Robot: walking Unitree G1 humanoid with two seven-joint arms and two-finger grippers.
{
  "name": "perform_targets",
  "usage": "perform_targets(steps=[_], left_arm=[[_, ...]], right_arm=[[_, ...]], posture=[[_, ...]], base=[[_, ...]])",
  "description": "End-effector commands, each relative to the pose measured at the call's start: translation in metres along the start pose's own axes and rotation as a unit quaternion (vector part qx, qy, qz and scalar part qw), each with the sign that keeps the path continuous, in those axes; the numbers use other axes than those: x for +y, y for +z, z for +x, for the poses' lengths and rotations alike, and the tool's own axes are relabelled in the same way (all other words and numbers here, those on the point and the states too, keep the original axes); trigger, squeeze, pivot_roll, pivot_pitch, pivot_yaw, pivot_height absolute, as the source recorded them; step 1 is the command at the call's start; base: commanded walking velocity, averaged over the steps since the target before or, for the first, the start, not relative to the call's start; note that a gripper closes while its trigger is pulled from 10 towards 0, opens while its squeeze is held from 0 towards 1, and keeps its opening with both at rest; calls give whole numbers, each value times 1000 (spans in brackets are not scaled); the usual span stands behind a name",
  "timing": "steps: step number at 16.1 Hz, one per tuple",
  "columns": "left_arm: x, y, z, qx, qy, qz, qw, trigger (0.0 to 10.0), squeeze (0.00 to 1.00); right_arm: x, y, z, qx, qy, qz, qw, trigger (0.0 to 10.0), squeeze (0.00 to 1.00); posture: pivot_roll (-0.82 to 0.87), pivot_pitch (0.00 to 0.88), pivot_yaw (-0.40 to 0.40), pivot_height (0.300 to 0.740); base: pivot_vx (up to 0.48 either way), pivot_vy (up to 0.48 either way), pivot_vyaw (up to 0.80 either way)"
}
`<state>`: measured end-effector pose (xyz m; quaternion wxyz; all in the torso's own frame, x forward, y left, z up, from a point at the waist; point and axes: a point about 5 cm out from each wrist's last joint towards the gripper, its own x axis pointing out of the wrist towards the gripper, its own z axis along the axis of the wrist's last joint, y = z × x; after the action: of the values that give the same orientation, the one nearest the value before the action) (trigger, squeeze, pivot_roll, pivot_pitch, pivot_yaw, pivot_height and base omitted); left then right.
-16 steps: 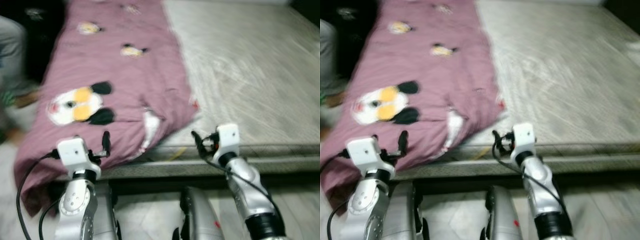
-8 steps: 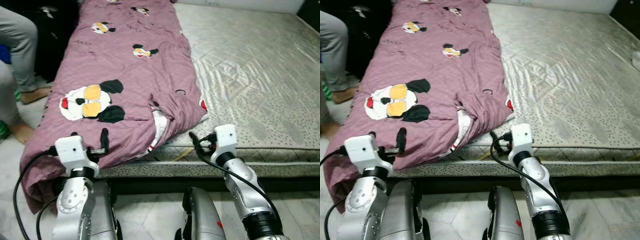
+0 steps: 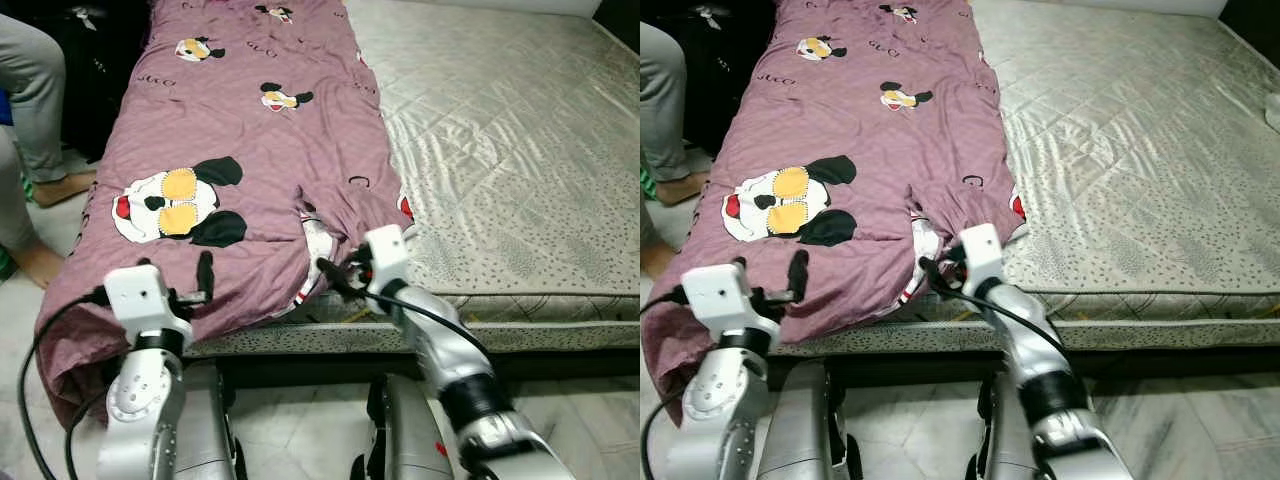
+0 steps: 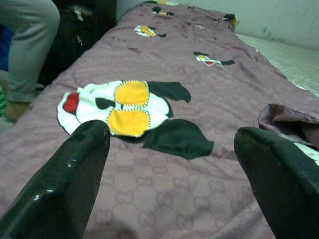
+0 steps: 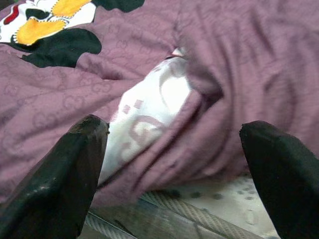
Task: Clean up the room
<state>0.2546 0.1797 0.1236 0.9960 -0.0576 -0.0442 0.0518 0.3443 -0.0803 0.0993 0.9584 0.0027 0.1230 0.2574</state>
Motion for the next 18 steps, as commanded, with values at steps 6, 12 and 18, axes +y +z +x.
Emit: perform_targets(steps=[6,12,18], left_arm=[[0,10,-12,3,-13,18,1000,10000,0],[4,15,-27,24,-6,29,999,10000,0],[-3,14,-19,33,-18,21,999,10000,0]], right_arm=[[11,7,22,10,-97,21,995,10000,0],[12,11,29,4,-186,45,981,10000,0],[-91,-8,-28,4,-426,65,903,10000,0]], posture=[[139,185,-31,534],[187,249,-5,534],[126,235,8,534]], base=[[0,0,0],[0,0,0],[0,0,0]])
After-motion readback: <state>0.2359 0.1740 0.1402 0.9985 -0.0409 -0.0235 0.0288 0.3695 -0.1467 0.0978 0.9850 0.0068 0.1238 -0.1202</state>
